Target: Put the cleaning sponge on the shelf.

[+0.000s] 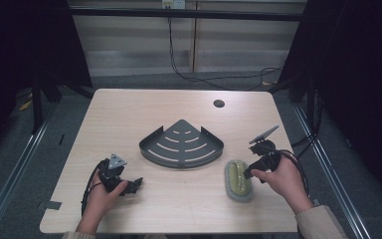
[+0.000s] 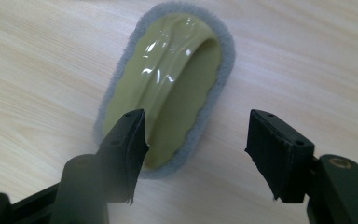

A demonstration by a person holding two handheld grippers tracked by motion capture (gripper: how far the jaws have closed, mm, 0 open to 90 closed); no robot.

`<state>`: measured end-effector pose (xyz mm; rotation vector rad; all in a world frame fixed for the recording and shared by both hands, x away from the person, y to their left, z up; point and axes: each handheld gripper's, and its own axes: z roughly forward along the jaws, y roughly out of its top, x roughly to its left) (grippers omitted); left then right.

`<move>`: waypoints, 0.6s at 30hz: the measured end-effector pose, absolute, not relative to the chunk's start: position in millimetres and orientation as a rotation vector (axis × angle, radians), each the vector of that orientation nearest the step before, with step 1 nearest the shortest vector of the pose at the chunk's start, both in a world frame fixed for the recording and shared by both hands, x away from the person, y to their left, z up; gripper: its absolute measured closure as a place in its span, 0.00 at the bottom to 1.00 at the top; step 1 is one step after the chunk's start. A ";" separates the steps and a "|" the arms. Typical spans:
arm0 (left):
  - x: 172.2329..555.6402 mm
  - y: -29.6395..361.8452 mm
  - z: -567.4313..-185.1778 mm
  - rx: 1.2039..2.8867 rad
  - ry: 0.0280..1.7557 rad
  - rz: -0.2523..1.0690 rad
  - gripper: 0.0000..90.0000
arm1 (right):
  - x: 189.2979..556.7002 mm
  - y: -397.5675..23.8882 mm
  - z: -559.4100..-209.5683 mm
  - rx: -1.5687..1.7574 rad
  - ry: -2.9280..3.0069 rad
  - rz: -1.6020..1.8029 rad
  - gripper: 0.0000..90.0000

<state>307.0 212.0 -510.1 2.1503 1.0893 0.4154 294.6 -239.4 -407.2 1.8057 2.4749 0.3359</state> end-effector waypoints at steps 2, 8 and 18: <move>307.0 212.0 -510.1 2.150 1.089 0.415 0.00 | 297.0 -234.8 -405.4 1.824 2.482 0.322 0.43; 307.1 212.2 -510.1 2.152 1.087 0.417 0.00 | 304.2 -222.8 -400.7 1.898 2.471 0.303 0.45; 307.0 212.0 -510.2 2.150 1.089 0.415 0.00 | 311.7 -206.3 -407.3 1.940 2.465 0.230 0.47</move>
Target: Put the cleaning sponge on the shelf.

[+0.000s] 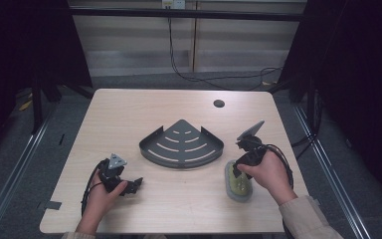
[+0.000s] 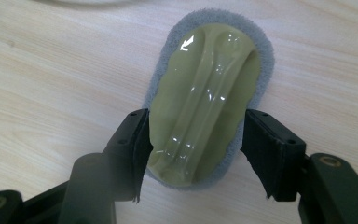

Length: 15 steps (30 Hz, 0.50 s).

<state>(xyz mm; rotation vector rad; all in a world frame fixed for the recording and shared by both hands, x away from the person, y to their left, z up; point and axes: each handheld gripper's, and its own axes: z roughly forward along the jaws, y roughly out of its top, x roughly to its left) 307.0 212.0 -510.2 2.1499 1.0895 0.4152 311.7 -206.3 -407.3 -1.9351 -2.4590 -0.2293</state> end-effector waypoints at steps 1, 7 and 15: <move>306.9 211.9 -510.2 2.148 1.090 0.415 0.00 | 312.5 -205.2 -409.3 -1.940 -2.455 -0.217 0.47; 307.0 212.1 -510.1 2.151 1.089 0.416 0.00 | 314.7 -202.2 -419.0 -1.943 -2.444 -0.160 0.52; 307.0 212.0 -510.1 2.150 1.090 0.415 0.00 | 316.5 -200.7 -428.1 -1.955 -2.425 -0.116 0.58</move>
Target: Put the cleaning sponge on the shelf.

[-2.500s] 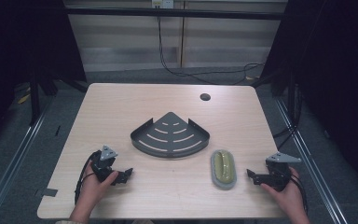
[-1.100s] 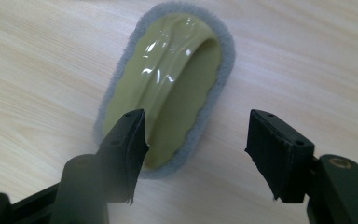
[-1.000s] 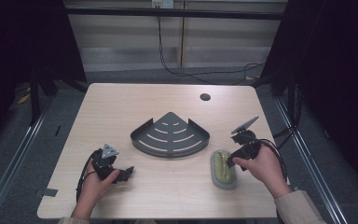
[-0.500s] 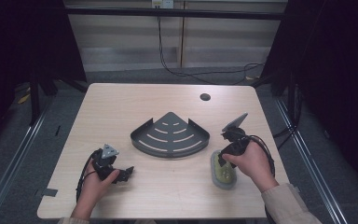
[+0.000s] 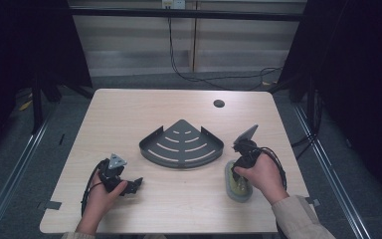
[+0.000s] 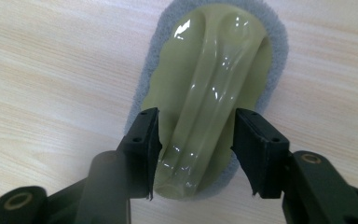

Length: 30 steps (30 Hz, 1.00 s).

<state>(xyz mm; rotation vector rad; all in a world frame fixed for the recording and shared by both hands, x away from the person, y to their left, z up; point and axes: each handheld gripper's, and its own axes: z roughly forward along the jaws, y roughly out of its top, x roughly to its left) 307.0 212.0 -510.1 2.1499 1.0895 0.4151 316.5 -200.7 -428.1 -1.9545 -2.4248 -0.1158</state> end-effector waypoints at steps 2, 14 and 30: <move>306.9 212.0 -510.1 2.150 1.089 0.415 0.00 | 316.9 -201.0 -430.7 -1.963 -2.416 -0.111 0.61; 306.9 212.0 -510.1 2.151 1.090 0.415 0.00 | 317.4 -196.8 -433.4 -1.952 -2.424 -0.075 0.72; 306.9 212.0 -510.1 2.150 1.090 0.415 0.00 | 316.9 -196.1 -432.1 -1.933 -2.446 -0.050 0.79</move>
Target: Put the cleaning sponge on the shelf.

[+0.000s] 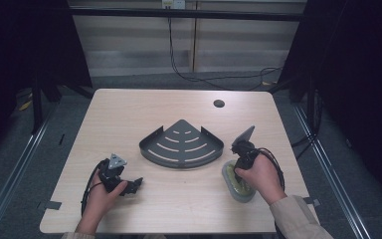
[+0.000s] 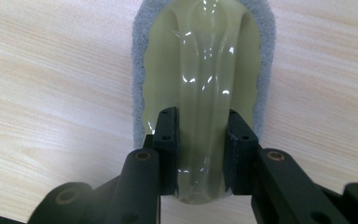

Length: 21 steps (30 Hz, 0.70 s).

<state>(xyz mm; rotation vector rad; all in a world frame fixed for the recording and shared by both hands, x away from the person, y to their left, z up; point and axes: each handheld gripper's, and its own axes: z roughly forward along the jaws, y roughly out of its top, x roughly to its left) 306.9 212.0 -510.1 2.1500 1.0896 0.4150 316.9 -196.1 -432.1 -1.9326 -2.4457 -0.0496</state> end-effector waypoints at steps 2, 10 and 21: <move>306.9 212.0 -510.1 2.150 1.090 0.415 0.00 | 316.9 -195.7 -432.3 -1.928 -2.453 -0.045 0.79; 307.0 212.0 -510.1 2.151 1.089 0.416 0.00 | 316.7 -197.4 -429.2 -1.893 -2.491 -0.024 0.79; 307.2 212.6 -509.8 2.161 1.082 0.416 0.00 | 321.3 -199.3 -413.6 -1.848 -2.553 -0.030 0.79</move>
